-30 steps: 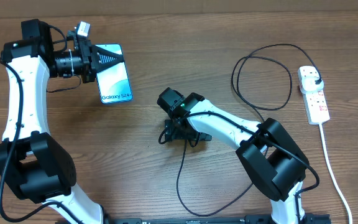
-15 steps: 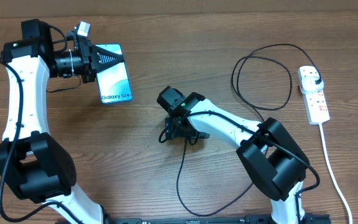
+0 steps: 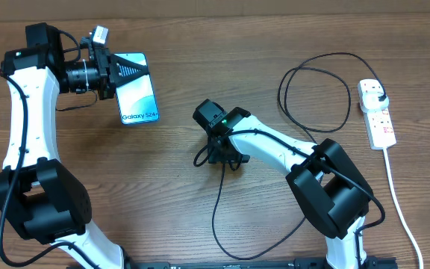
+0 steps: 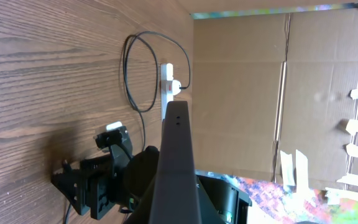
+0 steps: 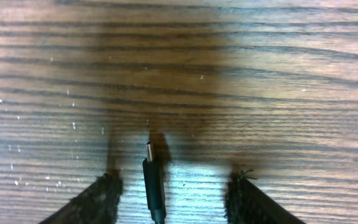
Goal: Plug charger to phone and switch on socket
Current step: 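Close the right gripper on the cable's plug end, then lift the cable plug with the right gripper toward the phone's bottom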
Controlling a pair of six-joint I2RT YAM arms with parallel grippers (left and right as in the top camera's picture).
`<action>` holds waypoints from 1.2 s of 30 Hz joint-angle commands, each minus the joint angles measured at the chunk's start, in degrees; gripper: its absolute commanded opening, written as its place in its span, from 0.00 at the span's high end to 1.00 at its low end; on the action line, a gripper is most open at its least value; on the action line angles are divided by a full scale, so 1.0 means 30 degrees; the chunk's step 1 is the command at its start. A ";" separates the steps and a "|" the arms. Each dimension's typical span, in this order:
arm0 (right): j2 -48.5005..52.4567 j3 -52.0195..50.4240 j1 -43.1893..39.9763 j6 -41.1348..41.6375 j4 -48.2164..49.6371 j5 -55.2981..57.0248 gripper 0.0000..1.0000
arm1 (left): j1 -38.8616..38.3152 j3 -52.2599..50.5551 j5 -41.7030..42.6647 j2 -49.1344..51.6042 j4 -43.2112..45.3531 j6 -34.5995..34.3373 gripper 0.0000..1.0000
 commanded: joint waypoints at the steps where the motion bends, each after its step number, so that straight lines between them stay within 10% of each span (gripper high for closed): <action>1: 0.0845 0.0066 -0.0022 -0.0138 0.0007 -0.0313 0.50 | 0.0066 0.0401 0.0576 -0.0430 -0.0044 0.0350 0.96; 25: 0.0845 0.0066 -0.0022 -0.0204 -0.0750 -0.0605 0.96 | 0.0066 0.0401 0.0189 -0.0430 -0.0270 0.0350 0.96; 36: 0.0838 0.0889 -0.0488 -0.0503 -0.1996 -0.0729 0.96 | 0.0066 0.0401 0.0146 -0.0430 -0.0379 0.0350 0.96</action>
